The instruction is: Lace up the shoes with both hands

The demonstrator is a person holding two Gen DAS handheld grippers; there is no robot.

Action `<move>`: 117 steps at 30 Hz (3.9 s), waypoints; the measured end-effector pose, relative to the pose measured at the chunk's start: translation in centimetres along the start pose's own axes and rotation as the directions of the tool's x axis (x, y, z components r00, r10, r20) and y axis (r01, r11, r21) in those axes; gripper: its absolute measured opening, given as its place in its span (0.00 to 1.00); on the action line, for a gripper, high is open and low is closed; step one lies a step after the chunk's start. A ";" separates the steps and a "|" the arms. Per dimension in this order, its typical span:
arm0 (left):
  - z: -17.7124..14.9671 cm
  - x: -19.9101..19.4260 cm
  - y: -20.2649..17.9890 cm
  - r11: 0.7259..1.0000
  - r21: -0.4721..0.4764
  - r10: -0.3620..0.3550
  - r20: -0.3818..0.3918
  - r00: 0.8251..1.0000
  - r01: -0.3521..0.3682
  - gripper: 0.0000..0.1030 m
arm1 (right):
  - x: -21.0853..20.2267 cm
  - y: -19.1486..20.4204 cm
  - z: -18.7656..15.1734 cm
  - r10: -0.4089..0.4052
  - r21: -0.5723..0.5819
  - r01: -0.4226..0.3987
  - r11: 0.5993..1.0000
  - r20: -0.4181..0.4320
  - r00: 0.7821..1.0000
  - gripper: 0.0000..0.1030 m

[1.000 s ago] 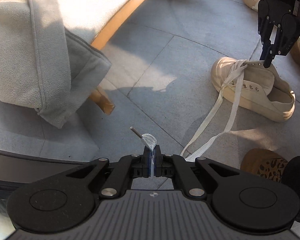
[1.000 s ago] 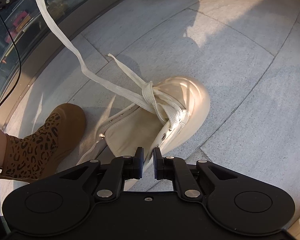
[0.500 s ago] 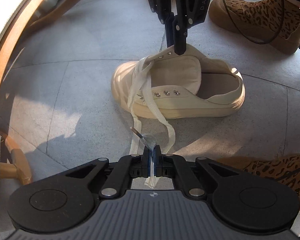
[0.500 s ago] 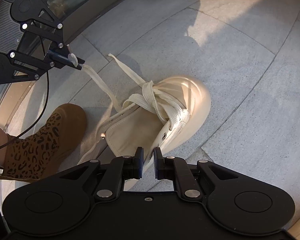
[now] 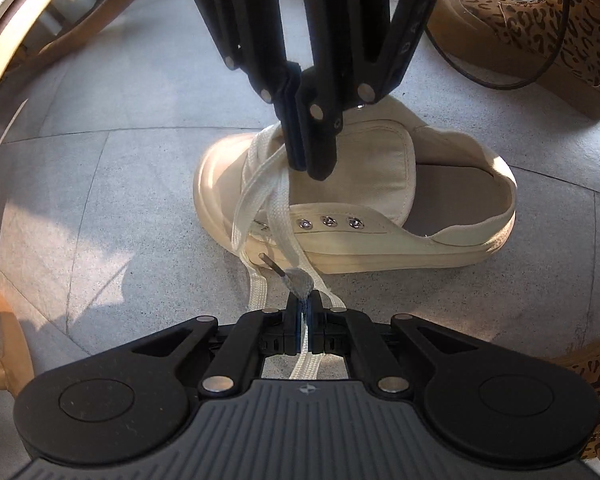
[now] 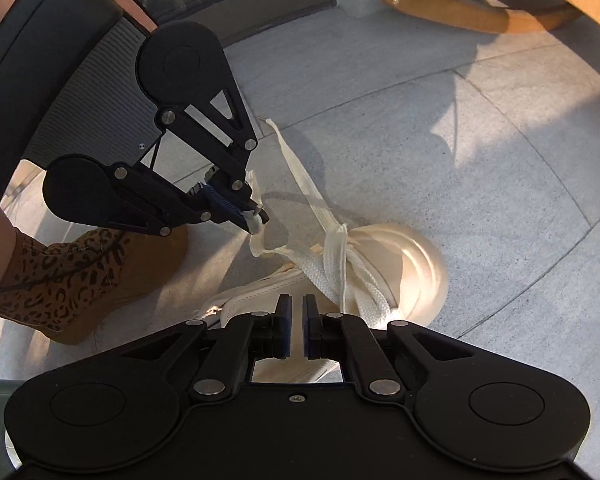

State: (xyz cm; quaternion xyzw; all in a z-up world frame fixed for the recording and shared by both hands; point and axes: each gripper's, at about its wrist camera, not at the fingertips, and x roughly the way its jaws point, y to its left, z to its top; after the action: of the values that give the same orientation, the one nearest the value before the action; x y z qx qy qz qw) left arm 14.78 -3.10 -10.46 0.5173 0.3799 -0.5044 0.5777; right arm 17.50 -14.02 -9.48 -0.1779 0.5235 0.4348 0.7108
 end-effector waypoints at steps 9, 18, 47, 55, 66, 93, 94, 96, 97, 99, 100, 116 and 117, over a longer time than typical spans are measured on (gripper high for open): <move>0.5 1.4 0.0 0.998 0.062 -0.009 -0.016 1.000 0.010 0.02 | 0.4 -2.5 0.9 -0.043 0.135 0.035 0.990 0.054 0.998 0.04; 0.6 3.3 0.2 0.983 0.171 -0.053 -0.044 0.998 0.060 0.02 | 0.0 -2.6 0.4 -0.024 0.163 0.014 0.986 0.062 0.998 0.04; 1.4 2.3 -1.3 0.941 0.332 0.075 -0.018 0.997 -0.064 0.02 | -1.0 -1.7 0.8 0.122 0.141 -0.149 0.979 0.180 0.976 0.00; 1.1 2.3 -2.0 0.945 0.317 0.091 -0.028 0.995 -0.078 0.02 | -1.9 -1.3 0.4 0.123 0.114 -0.146 0.983 0.188 0.974 0.05; 0.9 1.2 -3.0 0.939 0.338 0.076 -0.008 0.997 -0.069 0.02 | -1.7 -0.8 0.9 0.140 0.087 -0.159 0.984 0.192 0.971 0.03; 0.3 -1.0 1.2 0.977 -0.200 -0.042 0.128 0.991 0.067 0.00 | -1.3 -2.0 0.1 0.176 0.183 -0.213 0.960 0.201 0.964 0.02; 0.3 -1.0 1.3 0.977 -0.204 -0.045 0.125 0.991 0.069 0.00 | -1.2 -2.0 0.1 0.177 0.184 -0.214 0.959 0.200 0.964 0.02; 0.4 -1.0 1.2 0.975 -0.210 -0.043 0.118 0.992 0.067 0.00 | -1.2 -2.0 0.0 0.180 0.186 -0.217 0.958 0.199 0.963 0.02; 0.4 -0.9 1.2 0.976 -0.211 -0.039 0.116 0.993 0.063 0.00 | -1.2 -1.9 -0.1 0.180 0.187 -0.218 0.958 0.200 0.963 0.02; 0.5 -0.8 1.3 0.974 -0.214 -0.045 0.114 0.993 0.069 0.00 | -1.2 -1.9 -0.2 0.183 0.190 -0.221 0.957 0.201 0.962 0.02; 0.5 -0.8 1.4 0.973 -0.222 -0.044 0.117 0.992 0.069 0.00 | -1.2 -1.9 -0.2 0.182 0.191 -0.221 0.957 0.201 0.963 0.02; 0.5 -0.8 1.2 0.977 -0.204 -0.038 0.139 0.990 0.066 0.03 | -1.5 -2.2 -0.4 0.183 0.204 -0.227 0.952 0.214 0.960 0.02; 0.5 -0.7 1.2 0.977 -0.203 -0.039 0.138 0.990 0.067 0.03 | -1.5 -2.2 -0.4 0.184 0.204 -0.228 0.952 0.215 0.959 0.02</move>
State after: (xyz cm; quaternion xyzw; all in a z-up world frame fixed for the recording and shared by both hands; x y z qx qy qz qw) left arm 15.76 -3.47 -9.41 0.4092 0.4046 -0.5105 0.6389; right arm 18.91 -16.16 -8.71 0.0034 0.5141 0.4594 0.7243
